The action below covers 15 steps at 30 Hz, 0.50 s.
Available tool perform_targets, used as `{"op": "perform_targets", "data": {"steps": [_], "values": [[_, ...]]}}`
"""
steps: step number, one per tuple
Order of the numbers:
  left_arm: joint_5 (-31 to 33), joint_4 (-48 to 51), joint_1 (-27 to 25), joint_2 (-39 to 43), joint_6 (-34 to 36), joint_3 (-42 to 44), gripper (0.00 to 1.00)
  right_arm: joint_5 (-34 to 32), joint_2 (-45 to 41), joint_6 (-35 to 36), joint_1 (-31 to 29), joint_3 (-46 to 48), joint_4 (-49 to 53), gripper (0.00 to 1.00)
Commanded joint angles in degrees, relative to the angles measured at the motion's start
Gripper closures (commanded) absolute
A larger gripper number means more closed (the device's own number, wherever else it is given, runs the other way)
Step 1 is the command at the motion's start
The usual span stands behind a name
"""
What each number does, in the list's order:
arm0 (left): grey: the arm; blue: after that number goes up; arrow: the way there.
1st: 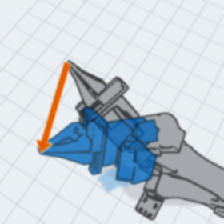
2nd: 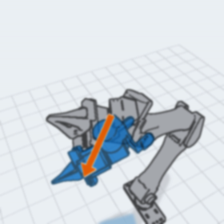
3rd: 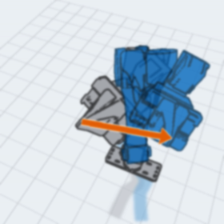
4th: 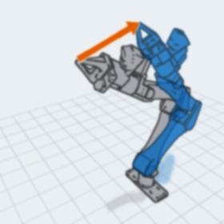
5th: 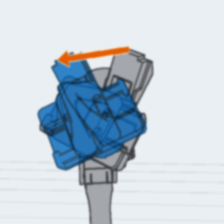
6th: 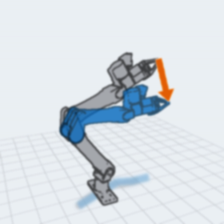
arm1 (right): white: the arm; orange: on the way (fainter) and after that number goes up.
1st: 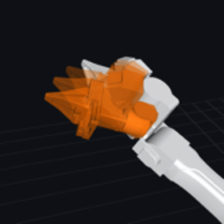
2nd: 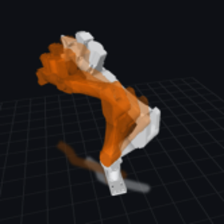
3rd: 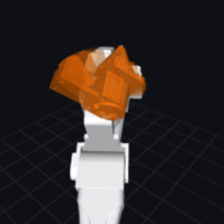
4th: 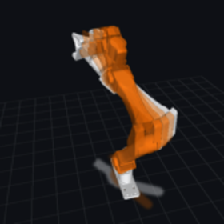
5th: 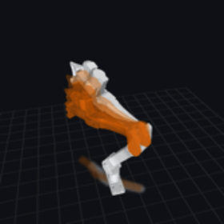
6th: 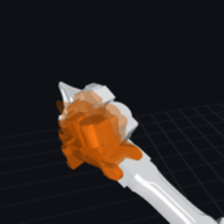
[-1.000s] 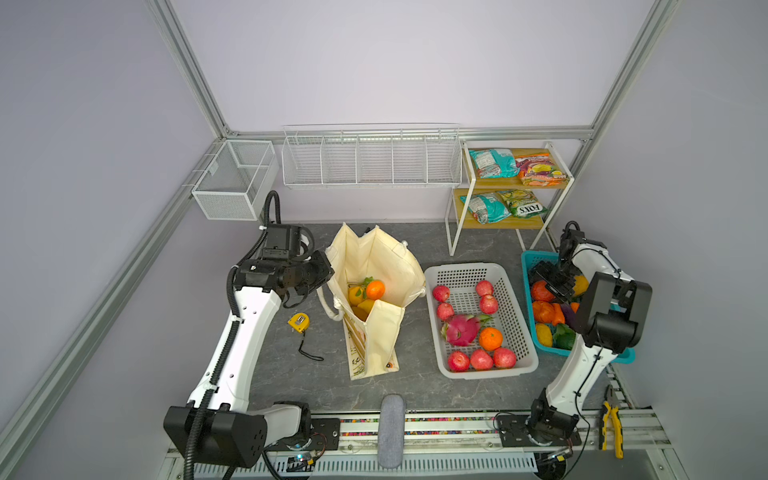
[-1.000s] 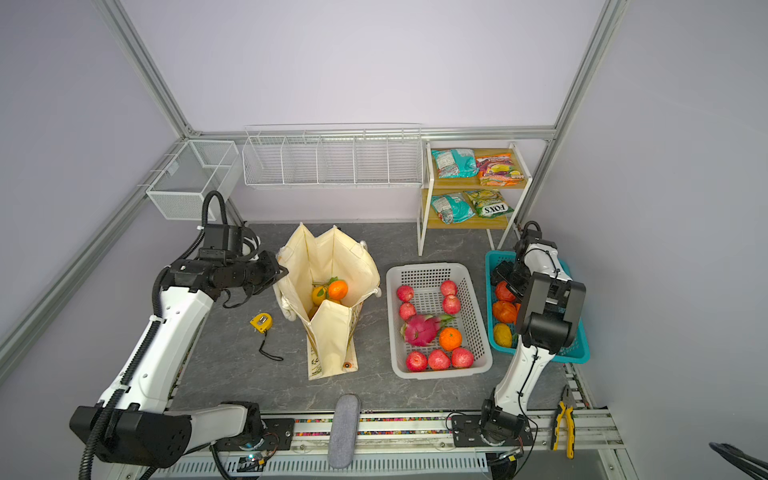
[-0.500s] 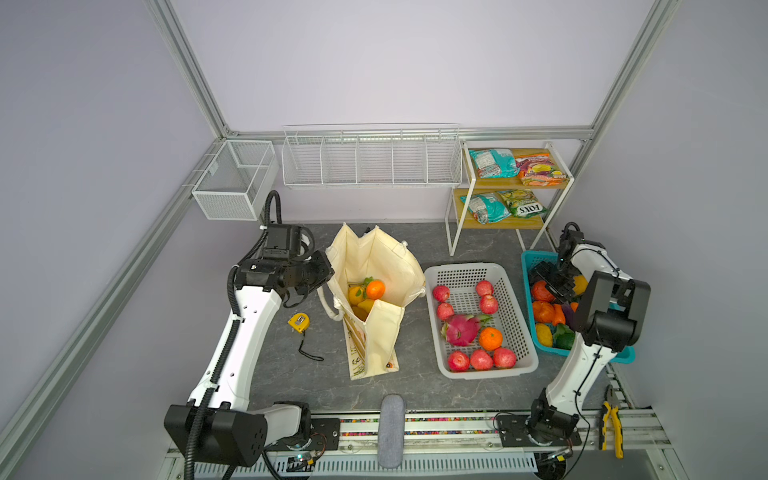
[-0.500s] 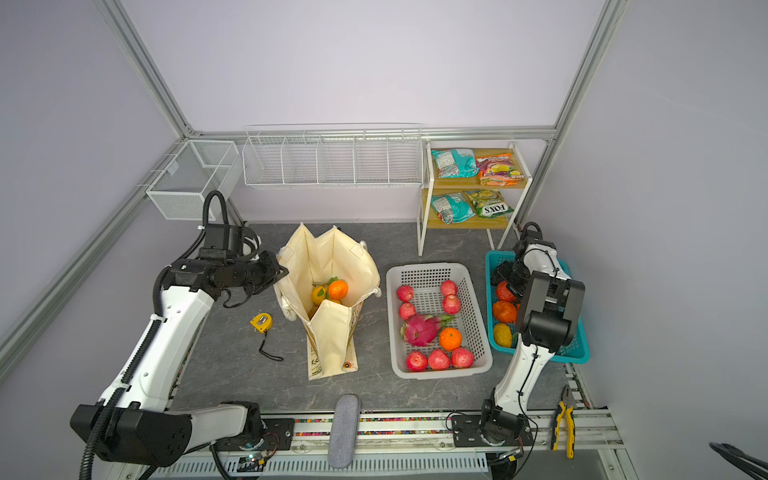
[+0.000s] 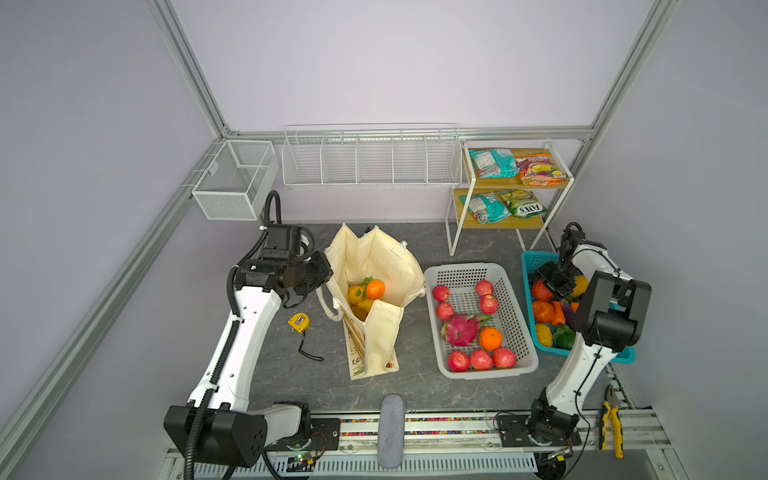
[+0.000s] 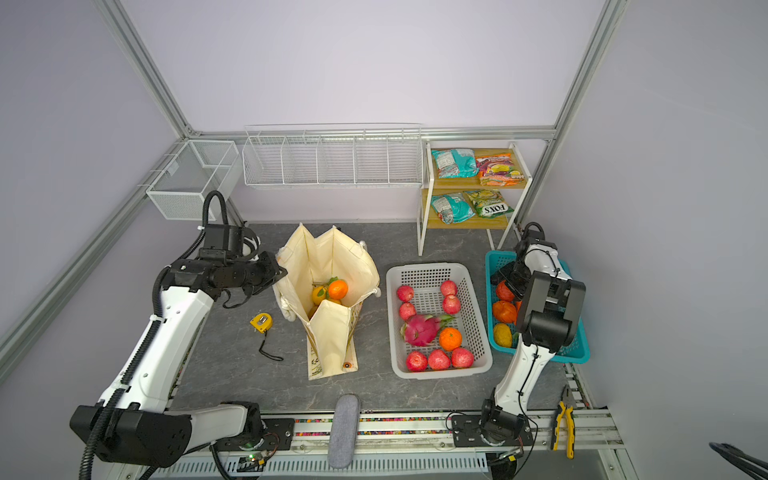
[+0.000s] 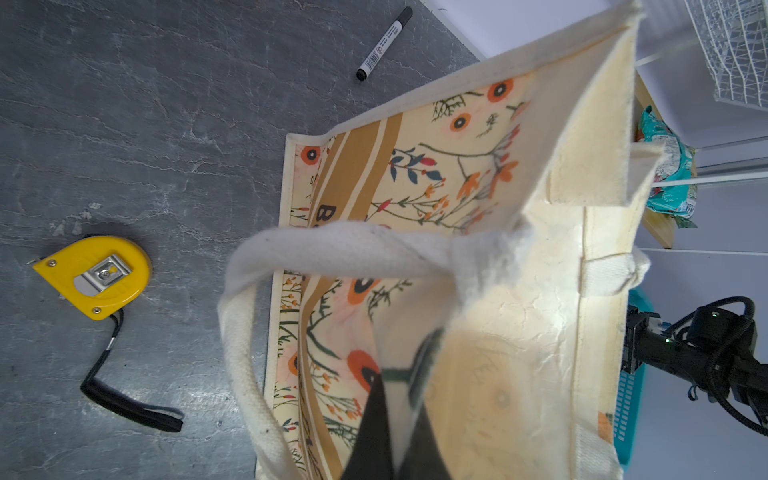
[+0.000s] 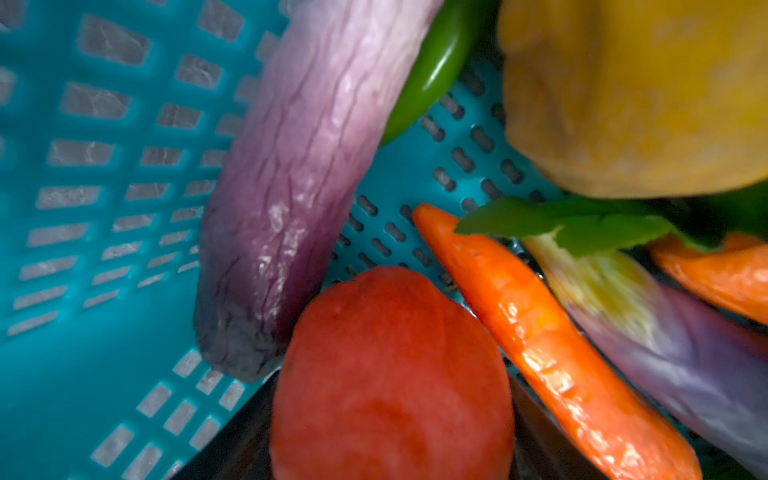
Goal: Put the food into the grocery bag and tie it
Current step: 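Lower the right gripper into the teal basket and grasp the red tomato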
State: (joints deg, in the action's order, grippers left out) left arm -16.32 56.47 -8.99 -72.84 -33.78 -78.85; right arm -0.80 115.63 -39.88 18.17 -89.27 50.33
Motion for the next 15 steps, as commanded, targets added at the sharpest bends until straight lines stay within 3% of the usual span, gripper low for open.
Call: {"op": "perform_targets", "data": {"steps": [1,15], "values": [[0.8,1.5,0.3,1.0,0.9,-1.2,1.00,0.0,-1.9,-0.6,0.4,0.9,-0.1,0.33],[0.1,1.1,0.3,0.1,1.4,-2.0,1.00,1.4,-11.4,-0.1,0.2,3.5,1.3,0.33]]}}
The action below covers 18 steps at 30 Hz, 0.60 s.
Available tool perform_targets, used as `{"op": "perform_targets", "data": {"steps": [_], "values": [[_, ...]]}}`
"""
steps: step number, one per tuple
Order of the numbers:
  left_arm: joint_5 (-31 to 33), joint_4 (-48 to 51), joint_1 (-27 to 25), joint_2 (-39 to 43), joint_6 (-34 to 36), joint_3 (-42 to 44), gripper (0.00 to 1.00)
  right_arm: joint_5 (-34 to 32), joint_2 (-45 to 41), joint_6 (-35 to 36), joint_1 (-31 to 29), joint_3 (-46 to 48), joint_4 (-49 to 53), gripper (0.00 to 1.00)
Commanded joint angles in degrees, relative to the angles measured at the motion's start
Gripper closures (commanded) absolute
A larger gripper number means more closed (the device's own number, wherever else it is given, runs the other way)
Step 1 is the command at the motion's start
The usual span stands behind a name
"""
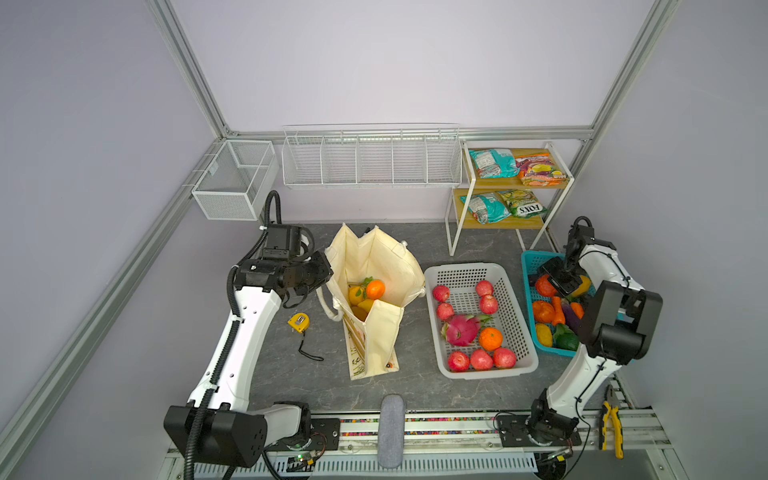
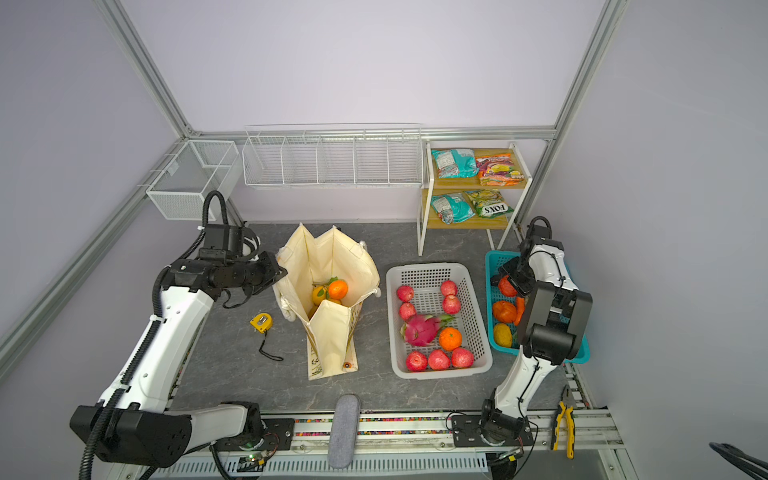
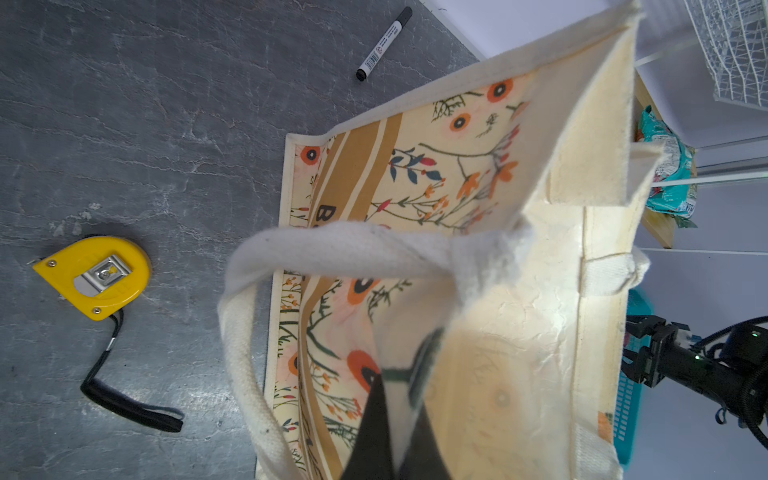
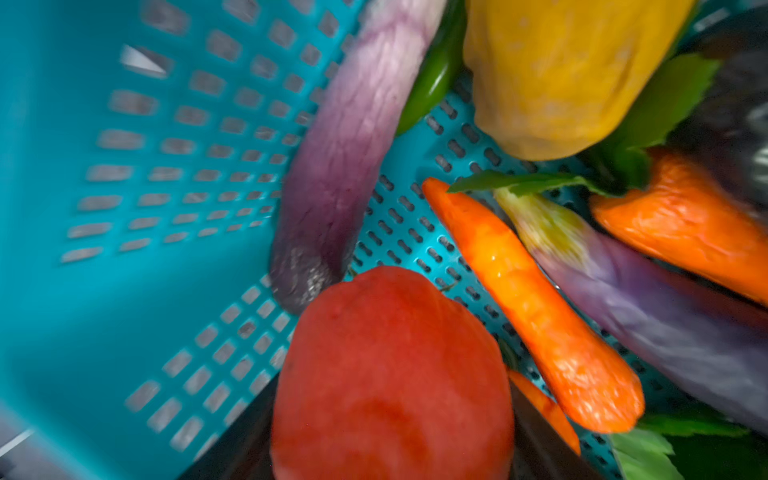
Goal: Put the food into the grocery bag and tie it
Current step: 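Lower the right gripper into the teal basket and grasp the red tomato, then lift the red tomato with the right gripper over the open bag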
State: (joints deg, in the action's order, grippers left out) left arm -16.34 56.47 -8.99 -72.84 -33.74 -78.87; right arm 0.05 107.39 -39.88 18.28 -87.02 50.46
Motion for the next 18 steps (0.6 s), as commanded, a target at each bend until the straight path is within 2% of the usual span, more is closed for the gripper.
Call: {"op": "perform_targets", "data": {"steps": [1,6,11,18], "values": [[0.0,0.9,0.3,-0.1,1.4,-1.9,1.00,0.6,-4.1,-0.1,0.1,1.5,1.2,0.33],[-0.4,0.3,0.3,-0.6,1.5,-2.2,1.00,1.2,-9.1,0.6,-1.3,1.7,3.2,0.33],[-0.8,-0.1,0.3,-1.3,1.5,-2.7,1.00,2.0,-14.9,0.5,-5.1,0.7,6.3,0.34],[-1.2,-0.6,0.3,-3.1,1.3,-3.9,1.00,1.1,-22.0,-1.1,-16.2,-3.8,10.7,0.34]]}}
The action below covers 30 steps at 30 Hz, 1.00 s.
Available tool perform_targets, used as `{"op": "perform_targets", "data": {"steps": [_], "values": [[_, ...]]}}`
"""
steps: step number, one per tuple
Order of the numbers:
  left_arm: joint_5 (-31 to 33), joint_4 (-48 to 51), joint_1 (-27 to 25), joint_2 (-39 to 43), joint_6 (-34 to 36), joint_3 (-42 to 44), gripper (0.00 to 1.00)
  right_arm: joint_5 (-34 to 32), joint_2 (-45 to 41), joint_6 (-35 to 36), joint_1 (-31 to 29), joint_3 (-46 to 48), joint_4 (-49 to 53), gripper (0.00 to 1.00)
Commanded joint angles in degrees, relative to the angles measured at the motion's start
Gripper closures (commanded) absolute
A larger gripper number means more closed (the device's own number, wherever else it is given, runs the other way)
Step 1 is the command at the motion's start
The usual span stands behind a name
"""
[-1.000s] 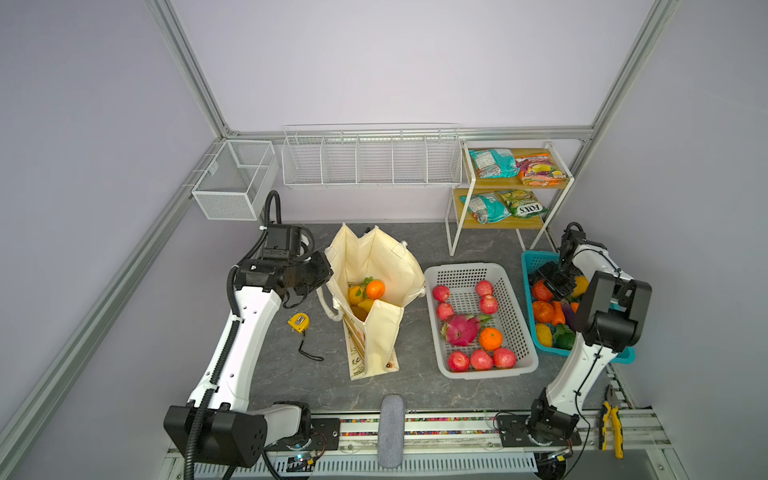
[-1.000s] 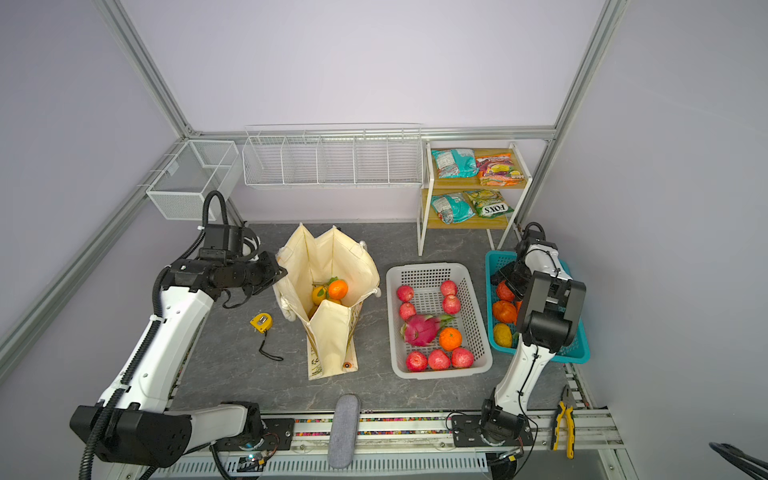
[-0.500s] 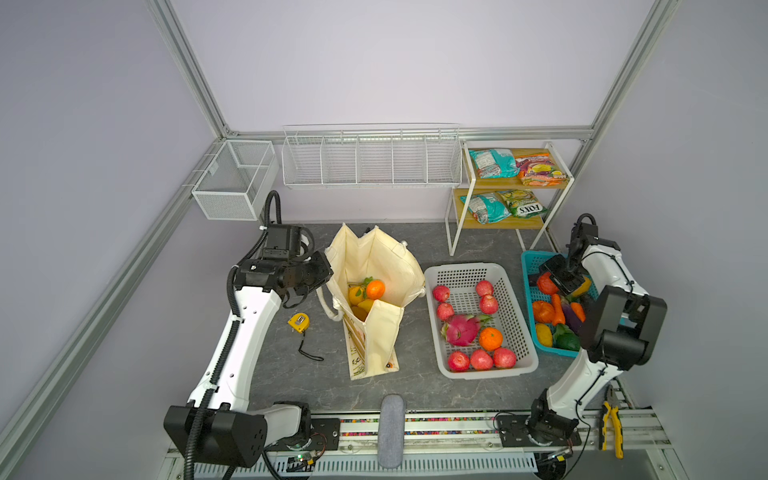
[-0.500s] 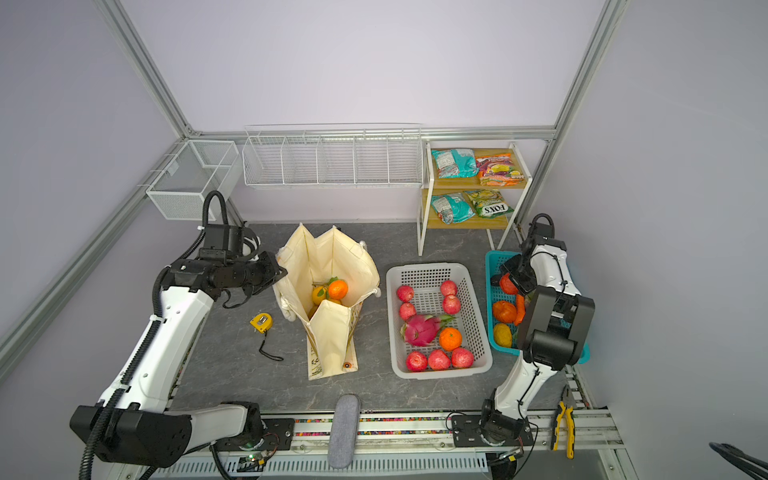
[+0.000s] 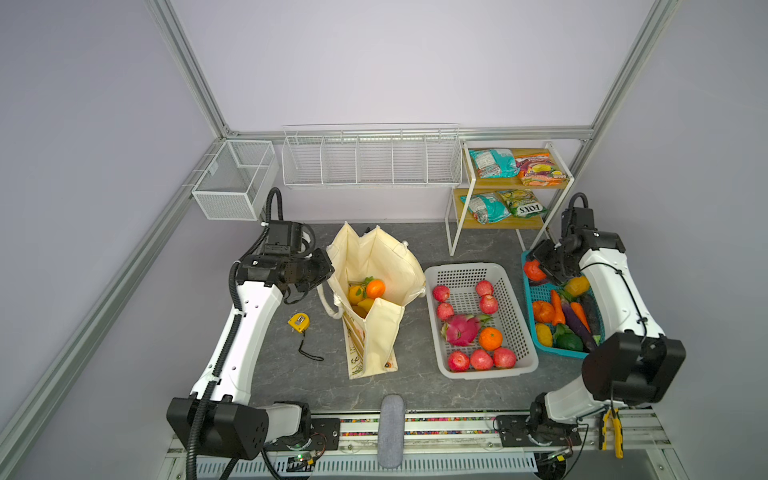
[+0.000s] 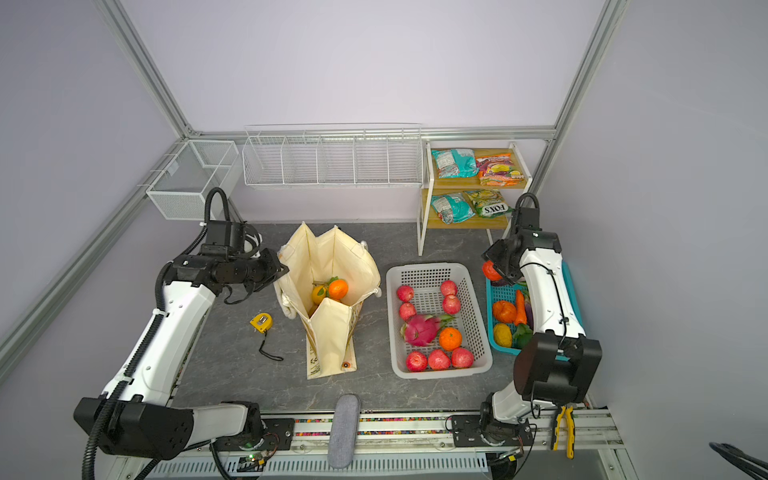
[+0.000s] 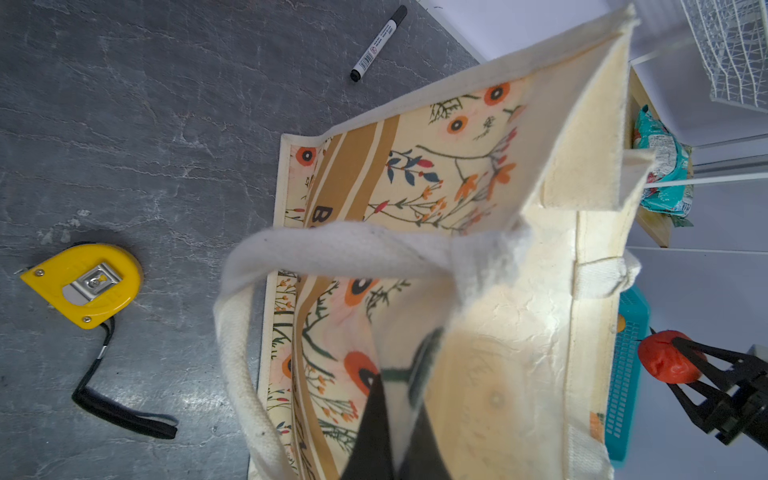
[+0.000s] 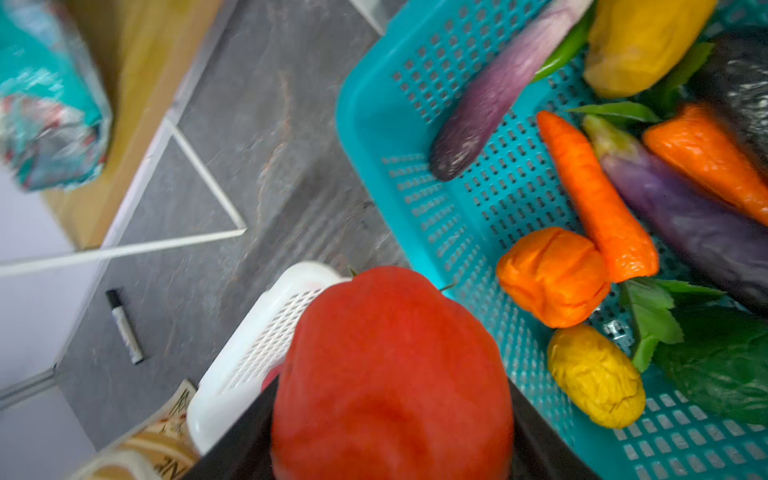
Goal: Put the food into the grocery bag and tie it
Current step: 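Lift the red tomato with the right gripper over the open bag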
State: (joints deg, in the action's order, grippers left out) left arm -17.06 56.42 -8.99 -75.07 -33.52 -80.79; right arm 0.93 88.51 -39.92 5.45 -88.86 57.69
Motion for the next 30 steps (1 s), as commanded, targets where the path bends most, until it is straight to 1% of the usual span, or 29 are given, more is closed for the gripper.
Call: {"op": "perform_targets", "data": {"steps": [1,4,7,9,10,13,17,21,25,27,30], "values": [[-0.6,-0.7,0.3,-1.0,1.0,-2.1,1.00,0.2,-3.9,-1.6,-5.1,-2.3,3.5,0.34],[-0.9,-1.0,0.2,-2.0,0.7,-2.7,1.00,-0.3,-6.1,-2.6,-12.3,-3.3,2.3,0.35],[-1.1,-1.3,0.0,-2.8,0.4,-3.3,1.00,-0.1,-6.4,-3.7,-20.2,-4.2,-0.7,0.36],[-1.0,-1.1,-0.1,-3.2,0.4,-3.8,1.00,0.5,-5.2,-3.4,-25.3,-5.8,-2.4,0.36],[-1.0,-1.1,-0.2,-3.4,0.4,-4.1,1.00,0.8,-4.2,-2.6,-27.4,-7.0,-4.4,0.36],[-0.8,-0.7,-0.5,-3.7,0.4,-4.7,1.00,2.4,-0.2,0.8,-33.3,-12.0,-6.1,0.36],[-0.5,-0.5,-0.9,-3.8,0.3,-5.0,1.00,4.6,5.8,7.9,-40.4,-19.7,-7.8,0.36],[-0.6,0.0,-1.5,-3.7,0.5,-5.0,1.00,7.1,14.2,14.6,-46.5,-29.5,-7.0,0.35],[-0.5,0.3,-1.6,-3.4,0.6,-4.6,1.00,11.5,24.4,19.2,-50.5,-41.4,-3.2,0.35],[-0.4,0.4,-1.6,-3.1,0.7,-4.4,1.00,14.0,30.5,20.7,-51.8,-48.2,2.2,0.35],[-0.5,0.3,-1.6,-2.5,0.3,-4.0,1.00,16.8,37.1,21.7,-52.9,-54.5,6.3,0.35]]}}
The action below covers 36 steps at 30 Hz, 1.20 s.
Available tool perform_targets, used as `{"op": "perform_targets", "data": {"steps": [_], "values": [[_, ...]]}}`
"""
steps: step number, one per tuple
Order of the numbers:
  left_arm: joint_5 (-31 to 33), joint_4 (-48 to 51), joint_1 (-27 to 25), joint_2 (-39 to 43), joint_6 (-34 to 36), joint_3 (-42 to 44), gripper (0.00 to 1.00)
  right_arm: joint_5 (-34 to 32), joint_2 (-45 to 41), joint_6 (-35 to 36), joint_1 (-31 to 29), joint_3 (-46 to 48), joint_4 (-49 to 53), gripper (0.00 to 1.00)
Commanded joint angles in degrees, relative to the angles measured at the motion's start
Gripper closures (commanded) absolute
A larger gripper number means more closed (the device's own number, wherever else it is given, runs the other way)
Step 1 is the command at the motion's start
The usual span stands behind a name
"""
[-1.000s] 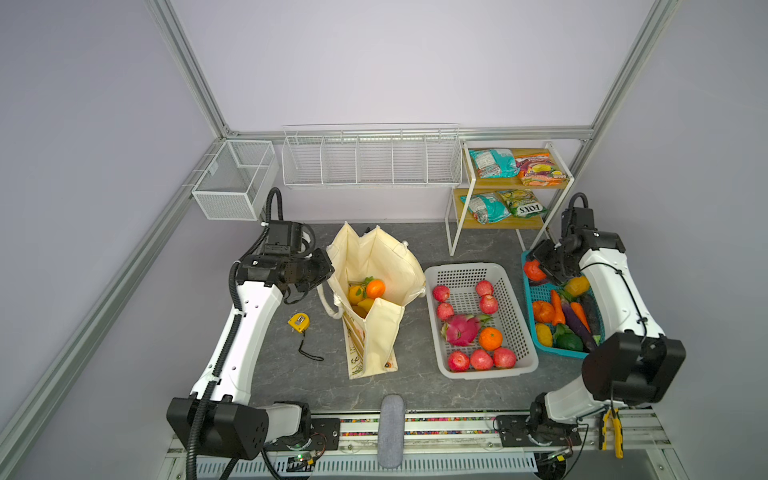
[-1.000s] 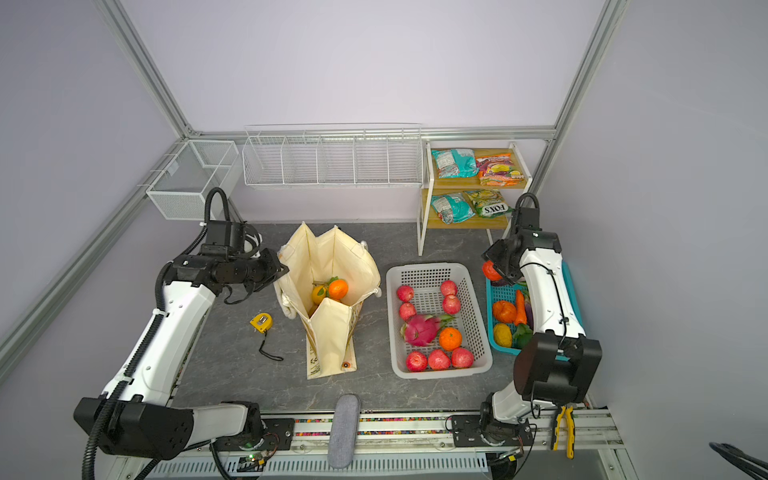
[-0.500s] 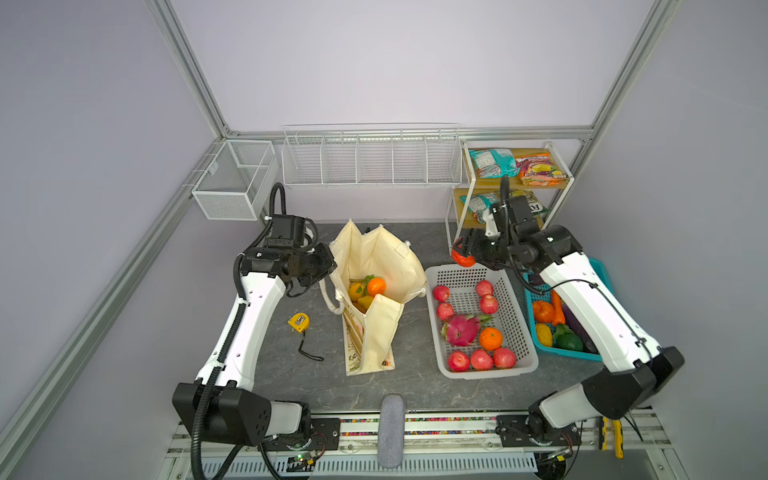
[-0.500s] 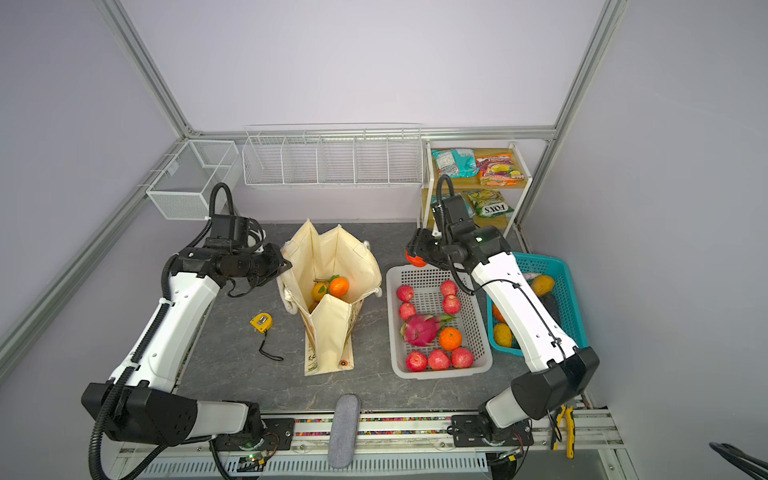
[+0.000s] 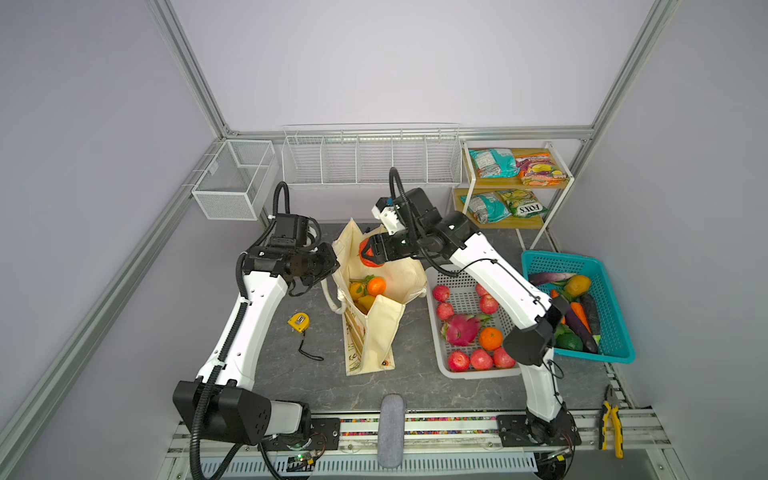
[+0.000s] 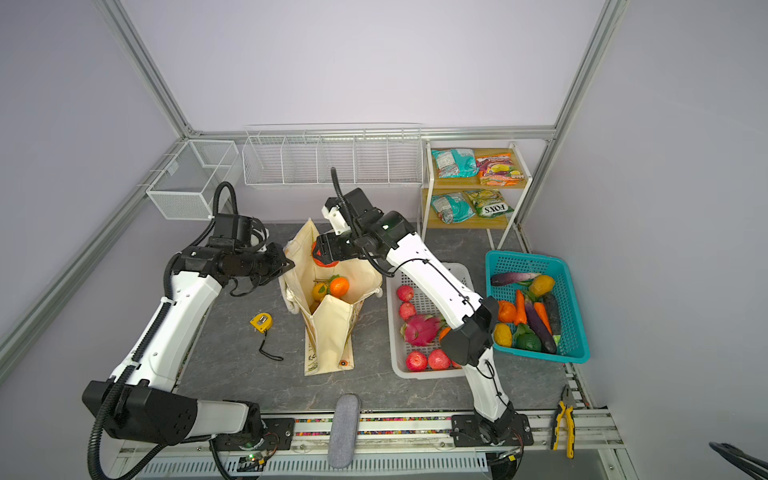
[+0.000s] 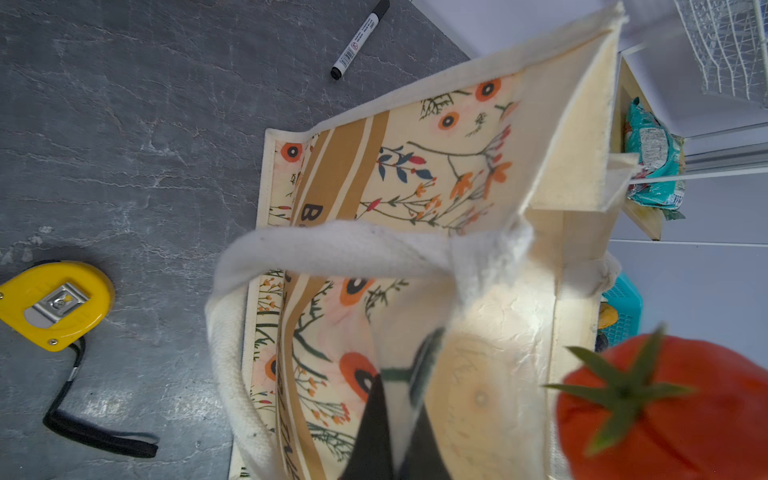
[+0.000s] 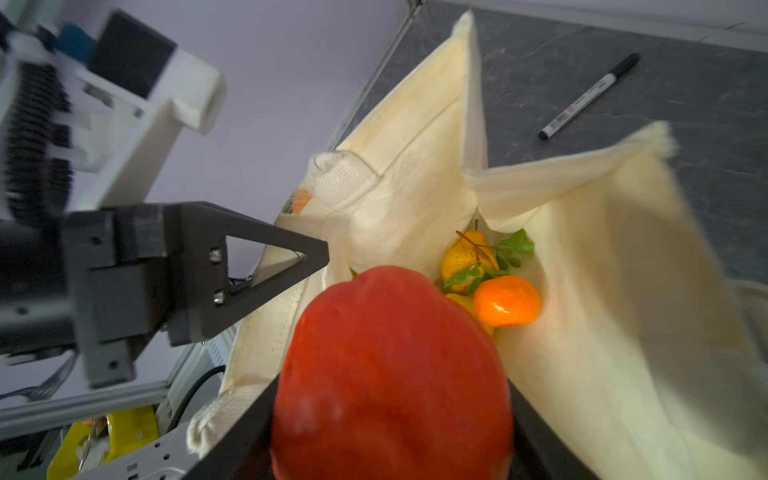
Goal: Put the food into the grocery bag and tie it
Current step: 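Lift the red tomato with the right gripper over the open bag, then lower the red tomato into the bag with the right gripper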
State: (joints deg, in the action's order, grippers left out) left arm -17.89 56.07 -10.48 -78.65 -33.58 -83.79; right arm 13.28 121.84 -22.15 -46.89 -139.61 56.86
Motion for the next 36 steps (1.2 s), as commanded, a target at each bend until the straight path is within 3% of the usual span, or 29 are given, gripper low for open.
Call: {"op": "perform_targets", "data": {"steps": [1,11,36], "values": [[0.1,0.3,-0.2,1.3,0.0,-0.7,1.00,5.0,4.9,4.1,-0.7,-4.1,7.6,0.35],[-1.2,-1.4,-0.2,2.2,-2.1,0.1,1.00,6.0,10.3,5.7,-1.8,-0.8,10.0,0.35],[-3.1,-3.3,-0.2,1.9,-2.7,0.5,1.00,-0.2,16.7,11.2,-5.8,1.5,12.2,0.34]]}}
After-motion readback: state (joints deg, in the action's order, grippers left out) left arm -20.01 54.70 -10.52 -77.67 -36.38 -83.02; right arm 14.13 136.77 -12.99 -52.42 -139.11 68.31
